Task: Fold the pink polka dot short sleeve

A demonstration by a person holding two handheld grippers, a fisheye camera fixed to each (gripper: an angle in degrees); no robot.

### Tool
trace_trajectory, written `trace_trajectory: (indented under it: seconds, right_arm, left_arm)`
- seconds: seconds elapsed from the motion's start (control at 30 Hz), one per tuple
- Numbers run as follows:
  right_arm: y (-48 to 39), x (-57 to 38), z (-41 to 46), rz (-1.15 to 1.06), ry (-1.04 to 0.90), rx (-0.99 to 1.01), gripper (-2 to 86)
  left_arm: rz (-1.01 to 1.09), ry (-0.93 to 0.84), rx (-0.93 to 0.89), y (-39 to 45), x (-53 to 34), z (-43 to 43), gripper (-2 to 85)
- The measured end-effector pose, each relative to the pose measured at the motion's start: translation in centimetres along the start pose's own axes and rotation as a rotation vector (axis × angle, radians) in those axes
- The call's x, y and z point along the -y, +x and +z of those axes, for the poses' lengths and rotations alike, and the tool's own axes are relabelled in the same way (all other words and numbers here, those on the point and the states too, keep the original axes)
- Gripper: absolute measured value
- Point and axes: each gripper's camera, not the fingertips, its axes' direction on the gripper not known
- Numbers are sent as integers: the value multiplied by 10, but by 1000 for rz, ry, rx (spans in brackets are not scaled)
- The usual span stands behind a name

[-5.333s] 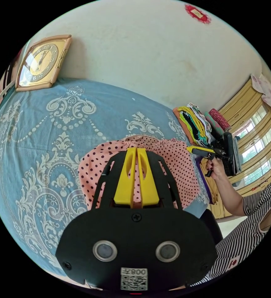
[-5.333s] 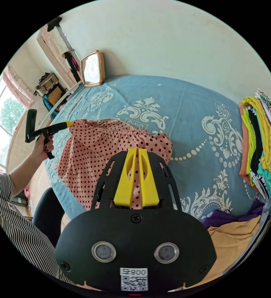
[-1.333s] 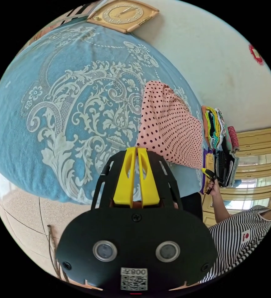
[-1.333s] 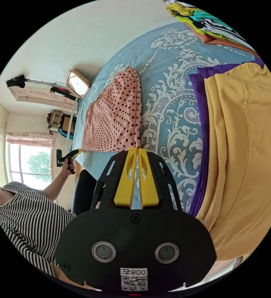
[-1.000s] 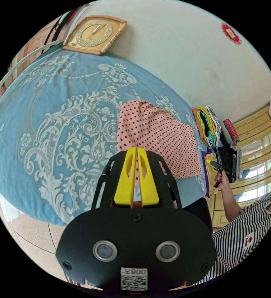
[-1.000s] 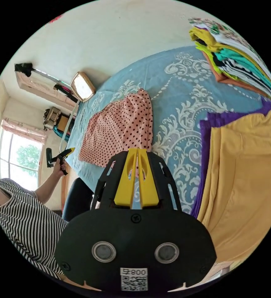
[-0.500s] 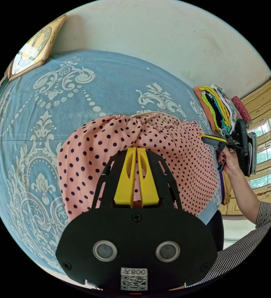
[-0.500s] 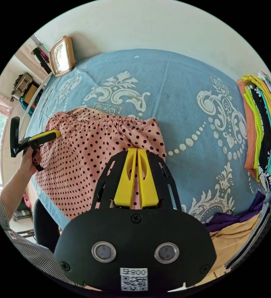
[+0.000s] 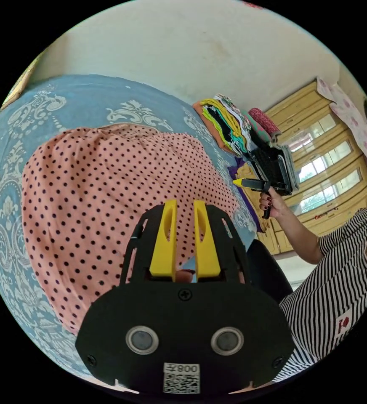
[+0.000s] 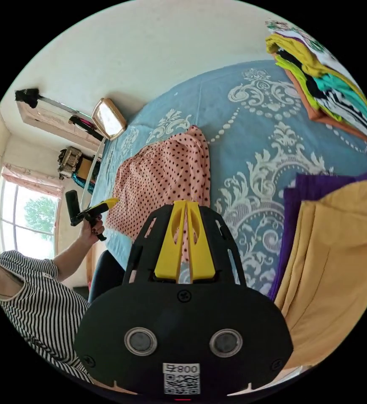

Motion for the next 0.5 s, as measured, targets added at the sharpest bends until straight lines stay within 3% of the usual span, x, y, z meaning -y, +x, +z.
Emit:
trace_trajectory:
  seconds: [0.3,0.5]
  right_arm:
    - [62,-74,24,145,-56,51,43]
    - [72,-77,44,113,-70,130,12]
  left_arm:
    - [258,-207,-44,141,31,81,97]
    - [448,-276,93,222,64,135,120]
